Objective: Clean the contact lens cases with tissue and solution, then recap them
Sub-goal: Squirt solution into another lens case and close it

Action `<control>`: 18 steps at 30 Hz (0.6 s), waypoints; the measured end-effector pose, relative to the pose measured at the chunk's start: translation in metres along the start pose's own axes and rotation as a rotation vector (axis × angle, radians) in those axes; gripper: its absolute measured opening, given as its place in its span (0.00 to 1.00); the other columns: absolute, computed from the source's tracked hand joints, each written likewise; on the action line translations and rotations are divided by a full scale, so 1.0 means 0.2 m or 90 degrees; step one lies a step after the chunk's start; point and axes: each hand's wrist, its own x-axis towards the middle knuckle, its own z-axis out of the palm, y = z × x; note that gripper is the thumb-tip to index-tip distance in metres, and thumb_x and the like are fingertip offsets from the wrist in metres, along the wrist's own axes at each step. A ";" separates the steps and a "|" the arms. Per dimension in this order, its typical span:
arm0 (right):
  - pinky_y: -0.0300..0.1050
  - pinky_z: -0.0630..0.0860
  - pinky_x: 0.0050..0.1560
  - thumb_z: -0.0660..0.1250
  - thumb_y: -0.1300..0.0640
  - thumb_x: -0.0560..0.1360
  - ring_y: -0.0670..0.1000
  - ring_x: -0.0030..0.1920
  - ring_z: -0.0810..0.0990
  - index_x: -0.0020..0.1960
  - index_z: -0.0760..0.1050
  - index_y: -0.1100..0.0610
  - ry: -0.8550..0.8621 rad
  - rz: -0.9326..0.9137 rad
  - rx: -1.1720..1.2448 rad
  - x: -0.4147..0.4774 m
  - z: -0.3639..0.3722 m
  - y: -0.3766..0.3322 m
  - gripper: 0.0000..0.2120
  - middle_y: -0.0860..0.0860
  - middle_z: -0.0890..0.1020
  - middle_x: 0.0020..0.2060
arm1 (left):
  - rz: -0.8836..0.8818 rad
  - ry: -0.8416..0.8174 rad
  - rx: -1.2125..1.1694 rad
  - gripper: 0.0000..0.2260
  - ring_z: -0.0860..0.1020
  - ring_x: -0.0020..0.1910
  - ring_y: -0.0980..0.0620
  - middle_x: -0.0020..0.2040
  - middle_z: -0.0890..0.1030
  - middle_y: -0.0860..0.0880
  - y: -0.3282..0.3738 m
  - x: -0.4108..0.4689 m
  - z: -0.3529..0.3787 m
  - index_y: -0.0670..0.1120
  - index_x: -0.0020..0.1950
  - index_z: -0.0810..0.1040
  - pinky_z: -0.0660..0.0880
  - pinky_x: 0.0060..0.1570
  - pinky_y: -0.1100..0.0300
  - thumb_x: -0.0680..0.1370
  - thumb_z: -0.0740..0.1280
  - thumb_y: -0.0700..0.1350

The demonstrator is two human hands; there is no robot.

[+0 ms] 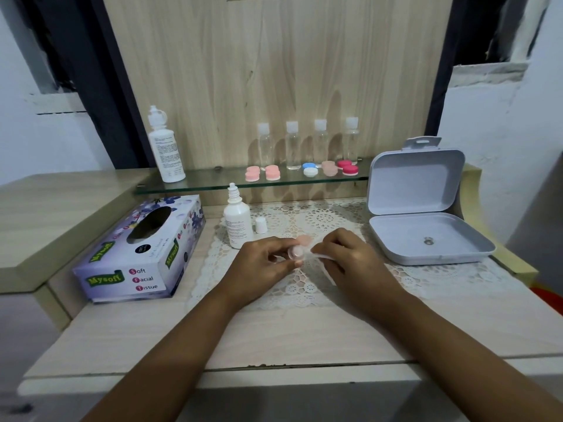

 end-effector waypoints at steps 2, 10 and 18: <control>0.40 0.71 0.39 0.63 0.66 0.71 0.53 0.41 0.76 0.48 0.80 0.61 -0.014 -0.038 -0.011 0.00 0.01 -0.02 0.10 0.54 0.76 0.40 | -0.011 -0.002 -0.016 0.15 0.79 0.47 0.64 0.49 0.83 0.55 0.00 0.00 0.00 0.46 0.56 0.81 0.75 0.49 0.68 0.70 0.75 0.41; 0.45 0.74 0.36 0.56 0.59 0.76 0.58 0.38 0.76 0.47 0.80 0.62 0.006 -0.048 -0.043 0.01 -0.02 -0.05 0.14 0.56 0.76 0.39 | -0.094 -0.056 -0.136 0.15 0.82 0.44 0.59 0.41 0.84 0.57 0.01 0.01 0.00 0.53 0.51 0.80 0.77 0.50 0.63 0.70 0.73 0.36; 0.42 0.71 0.41 0.56 0.55 0.75 0.53 0.41 0.75 0.48 0.80 0.60 -0.057 -0.129 -0.055 0.02 -0.01 -0.10 0.15 0.54 0.80 0.42 | -0.117 -0.076 -0.174 0.15 0.81 0.43 0.54 0.43 0.84 0.47 0.00 0.01 0.00 0.42 0.56 0.80 0.78 0.48 0.60 0.71 0.71 0.33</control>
